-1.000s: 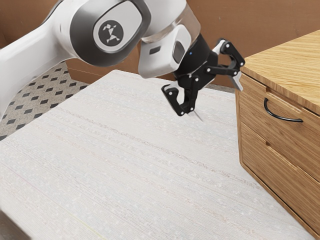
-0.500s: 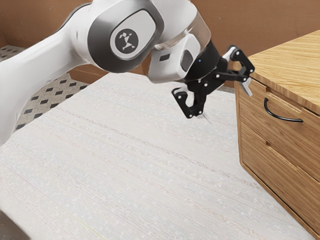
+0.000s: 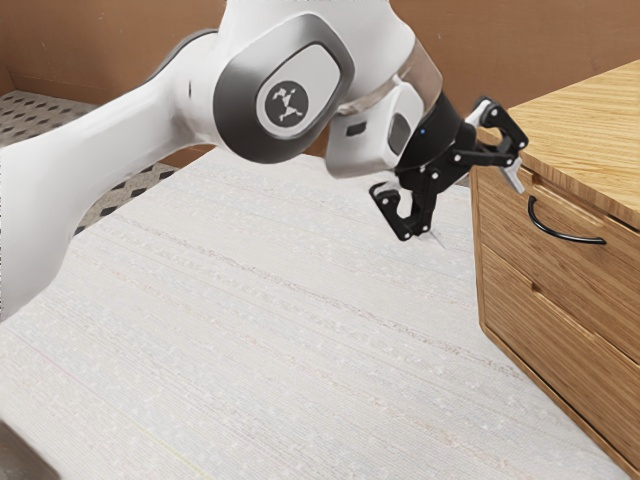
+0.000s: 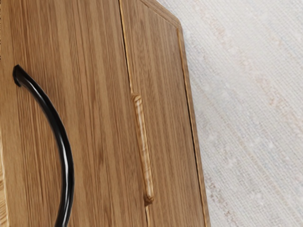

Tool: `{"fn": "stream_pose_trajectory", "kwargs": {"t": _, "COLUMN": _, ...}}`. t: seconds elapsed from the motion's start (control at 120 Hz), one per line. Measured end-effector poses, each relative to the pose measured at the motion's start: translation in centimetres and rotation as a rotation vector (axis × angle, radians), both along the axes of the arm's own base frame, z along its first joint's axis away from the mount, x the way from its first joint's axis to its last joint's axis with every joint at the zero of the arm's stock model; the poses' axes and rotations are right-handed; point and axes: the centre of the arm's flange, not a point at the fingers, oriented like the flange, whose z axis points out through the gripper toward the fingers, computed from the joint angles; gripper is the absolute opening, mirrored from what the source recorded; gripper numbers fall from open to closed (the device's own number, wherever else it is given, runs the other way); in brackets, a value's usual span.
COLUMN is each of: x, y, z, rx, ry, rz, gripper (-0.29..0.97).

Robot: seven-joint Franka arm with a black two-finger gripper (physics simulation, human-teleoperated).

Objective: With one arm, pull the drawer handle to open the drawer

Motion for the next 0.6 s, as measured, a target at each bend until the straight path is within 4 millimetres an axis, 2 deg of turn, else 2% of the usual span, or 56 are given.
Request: {"fn": "stream_pose_trajectory", "kwargs": {"t": 0.6, "x": 1.3, "y": -0.9, "z": -1.2, "rx": -0.024, "ry": -0.03, "rz": 0.007, "gripper": 0.68}}
